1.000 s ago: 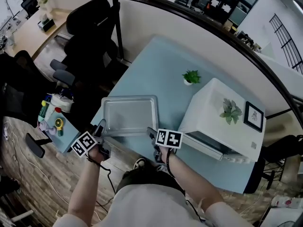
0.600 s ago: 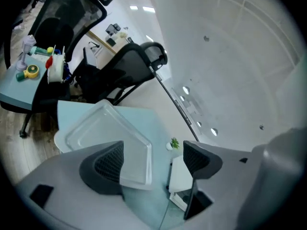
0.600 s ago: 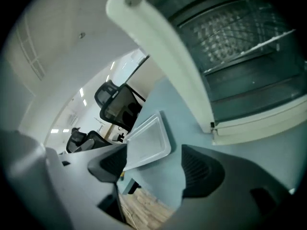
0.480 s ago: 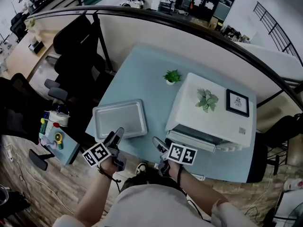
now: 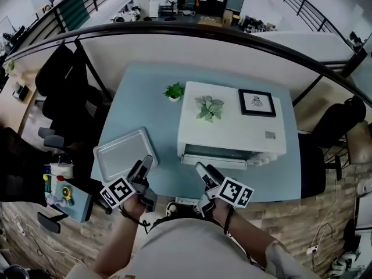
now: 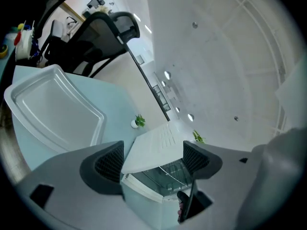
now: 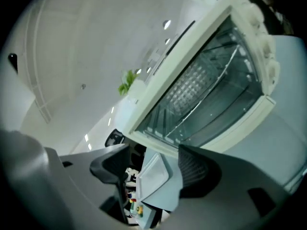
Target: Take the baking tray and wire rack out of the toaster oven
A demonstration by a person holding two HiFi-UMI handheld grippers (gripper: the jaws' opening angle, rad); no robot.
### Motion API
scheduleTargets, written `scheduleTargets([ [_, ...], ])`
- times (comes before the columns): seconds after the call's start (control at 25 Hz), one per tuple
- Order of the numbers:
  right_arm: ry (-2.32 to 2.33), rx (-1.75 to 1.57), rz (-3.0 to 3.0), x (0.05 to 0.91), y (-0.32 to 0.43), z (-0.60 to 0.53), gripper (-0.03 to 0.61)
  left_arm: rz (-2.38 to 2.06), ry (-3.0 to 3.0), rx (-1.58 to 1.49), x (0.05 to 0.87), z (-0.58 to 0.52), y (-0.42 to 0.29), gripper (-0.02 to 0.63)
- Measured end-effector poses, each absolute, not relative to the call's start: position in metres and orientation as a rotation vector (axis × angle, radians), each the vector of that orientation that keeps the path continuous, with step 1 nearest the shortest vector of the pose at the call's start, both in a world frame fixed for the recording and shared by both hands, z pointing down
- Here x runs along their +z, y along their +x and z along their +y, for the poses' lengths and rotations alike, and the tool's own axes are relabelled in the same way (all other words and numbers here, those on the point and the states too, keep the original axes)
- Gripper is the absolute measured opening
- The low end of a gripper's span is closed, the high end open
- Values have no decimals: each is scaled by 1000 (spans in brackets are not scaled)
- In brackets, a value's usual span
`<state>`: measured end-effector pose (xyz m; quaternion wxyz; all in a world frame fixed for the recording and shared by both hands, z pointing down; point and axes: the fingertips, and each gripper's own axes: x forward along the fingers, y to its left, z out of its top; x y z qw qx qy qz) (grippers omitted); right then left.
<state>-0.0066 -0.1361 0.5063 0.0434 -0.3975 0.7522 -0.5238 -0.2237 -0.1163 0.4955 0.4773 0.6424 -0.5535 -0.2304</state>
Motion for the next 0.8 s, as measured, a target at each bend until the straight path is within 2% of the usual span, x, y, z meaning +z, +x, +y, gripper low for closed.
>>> scheduleTargets([
  [0.32,-1322,-1568,2073,499,72,-114,308,-1198,1625,-498,491,-125,-153,371],
  [0.6,-1354,-1659,1896,512,108,-97,288,-1109,1637,-449,497,-135,-108,371],
  [0.8,-1395,-1625,1891,514,130,-106,268,-1011,1480,-556,508,-141,-84,370],
])
